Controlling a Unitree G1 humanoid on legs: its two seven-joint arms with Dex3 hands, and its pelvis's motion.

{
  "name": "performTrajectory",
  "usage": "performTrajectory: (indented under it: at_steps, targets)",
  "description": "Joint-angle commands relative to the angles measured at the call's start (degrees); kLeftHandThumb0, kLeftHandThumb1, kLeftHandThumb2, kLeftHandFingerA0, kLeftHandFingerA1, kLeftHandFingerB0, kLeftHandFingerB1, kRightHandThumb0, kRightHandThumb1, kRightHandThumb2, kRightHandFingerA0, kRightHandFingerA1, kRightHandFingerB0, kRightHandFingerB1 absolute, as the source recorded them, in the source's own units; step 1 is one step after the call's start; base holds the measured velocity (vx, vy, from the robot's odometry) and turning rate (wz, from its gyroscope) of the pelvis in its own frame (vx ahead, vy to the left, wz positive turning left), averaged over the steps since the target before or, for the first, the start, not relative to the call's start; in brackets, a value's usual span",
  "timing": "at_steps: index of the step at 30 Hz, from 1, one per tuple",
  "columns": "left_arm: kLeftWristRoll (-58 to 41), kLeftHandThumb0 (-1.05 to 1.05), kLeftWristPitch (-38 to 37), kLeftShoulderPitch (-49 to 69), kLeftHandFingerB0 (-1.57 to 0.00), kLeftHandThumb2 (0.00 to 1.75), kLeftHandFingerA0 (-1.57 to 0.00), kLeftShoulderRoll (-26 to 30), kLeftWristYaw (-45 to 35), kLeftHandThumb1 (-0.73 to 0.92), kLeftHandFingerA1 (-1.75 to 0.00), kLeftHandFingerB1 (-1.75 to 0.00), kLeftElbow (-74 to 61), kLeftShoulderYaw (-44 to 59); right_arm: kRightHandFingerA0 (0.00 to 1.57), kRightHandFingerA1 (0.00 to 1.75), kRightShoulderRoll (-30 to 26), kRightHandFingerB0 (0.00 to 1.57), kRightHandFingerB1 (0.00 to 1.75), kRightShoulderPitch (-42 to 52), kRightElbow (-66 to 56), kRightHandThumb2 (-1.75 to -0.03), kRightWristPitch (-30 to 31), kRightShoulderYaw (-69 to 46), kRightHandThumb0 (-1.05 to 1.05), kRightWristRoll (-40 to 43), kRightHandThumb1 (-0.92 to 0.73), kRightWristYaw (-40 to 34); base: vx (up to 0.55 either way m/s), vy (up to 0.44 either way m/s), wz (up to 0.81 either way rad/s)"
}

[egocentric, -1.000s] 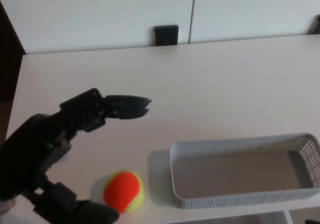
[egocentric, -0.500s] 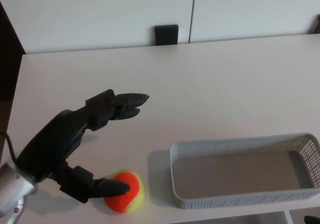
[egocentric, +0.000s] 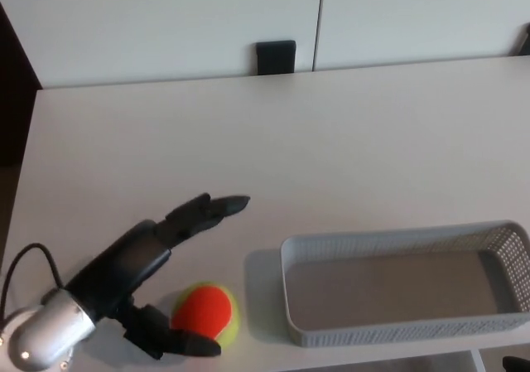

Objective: The robot walk towards a table in front and uses its left hand to pickup a tennis ball on the left side and put it in a container on the right hand side

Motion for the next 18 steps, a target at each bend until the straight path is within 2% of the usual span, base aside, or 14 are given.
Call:
performTrajectory:
  at_steps: [1,7,9,10,11,14,15,16,17,18]
  targets:
    - [19.37,-0.54,-3.33,0.26,-0.05,0.61,-0.05,5.0,8.33,0.13,-0.22,-0.32,3.84,-6.09,0.4,0.43,-3.14,0.32,0.37,-1.02,-0.76,-0.57,4.61,0.15,-0.15,-0.11,-0.56,1.43,0.0,0.0,0.0]
    - [19.58,-0.61,-4.36,-0.22,-0.07,0.61,-0.06,5.97,9.43,0.15,-0.23,-0.33,5.04,-7.94,0.4,0.42,-3.59,0.31,0.36,-1.66,-0.57,-0.56,4.76,0.41,-0.15,-0.09,-0.56,2.18,0.0,0.0,0.0]
    - [20.14,-0.64,-4.64,-0.09,-0.06,0.6,-0.05,6.15,10.47,0.16,-0.29,-0.36,5.36,-8.41,0.41,0.42,-3.54,0.32,0.36,-1.56,-0.88,-0.56,5.14,0.42,-0.14,0.03,-0.55,2.09,0.0,0.0,0.0]
    - [20.63,-0.67,-4.29,0.26,-0.07,0.58,-0.03,6.3,10.82,0.18,-0.37,-0.41,5.27,-8.8,0.41,0.43,-3.56,0.31,0.37,-1.55,-0.89,-0.57,5.56,0.37,-0.17,0.27,-0.55,2.29,0.0,0.0,0.0]
    - [21.17,-0.63,-4.28,0.42,-0.07,0.58,-0.07,6.44,11.53,0.17,-0.49,-0.4,5.55,-9.17,0.42,0.42,-3.65,0.31,0.35,-1.57,-0.86,-0.56,5.7,0.47,-0.14,0.22,-0.56,2.36,0.0,0.0,0.0]
    - [22.38,-0.62,-4.25,0.4,-0.11,0.59,-0.07,6.69,13.0,0.18,-0.47,-0.43,6.31,-9.75,0.42,0.42,-3.87,0.31,0.35,-1.56,-0.81,-0.56,5.49,0.81,-0.15,-0.09,-0.55,2.41,0.0,0.0,0.0]
    - [23.32,-0.56,-3.32,0.37,-0.15,0.49,-0.31,6.72,13.29,0.26,-0.47,-0.42,6.05,-10.02,0.41,0.41,-3.84,0.31,0.35,-1.5,-0.94,-0.56,5.67,0.86,-0.15,-0.12,-0.55,2.26,0.0,0.0,0.0]
    - [24.48,-0.56,-2.16,0.35,-0.15,0.49,-0.31,6.76,13.6,0.26,-0.47,-0.42,5.7,-10.34,0.41,0.41,-3.79,0.31,0.35,-1.43,-1.1,-0.56,5.89,0.91,-0.15,-0.18,-0.55,2.08,0.0,0.0,0.0]
    - [25.42,-0.52,-2.23,0.35,-0.25,0.72,-0.58,6.5,15.15,0.33,-0.58,-0.47,6.13,-10.63,0.33,0.57,-3.74,0.2,0.51,-1.39,-1.32,-0.84,5.93,0.79,-0.12,0.12,-0.38,2.27,0.0,0.0,0.0]
    - [25.75,-0.52,-2.34,0.35,-0.25,0.72,-0.58,6.4,15.84,0.33,-0.58,-0.47,6.34,-10.75,0.33,0.57,-3.72,0.2,0.51,-1.37,-1.42,-0.84,5.95,0.74,-0.12,0.25,-0.38,2.37,0.0,0.0,0.0]
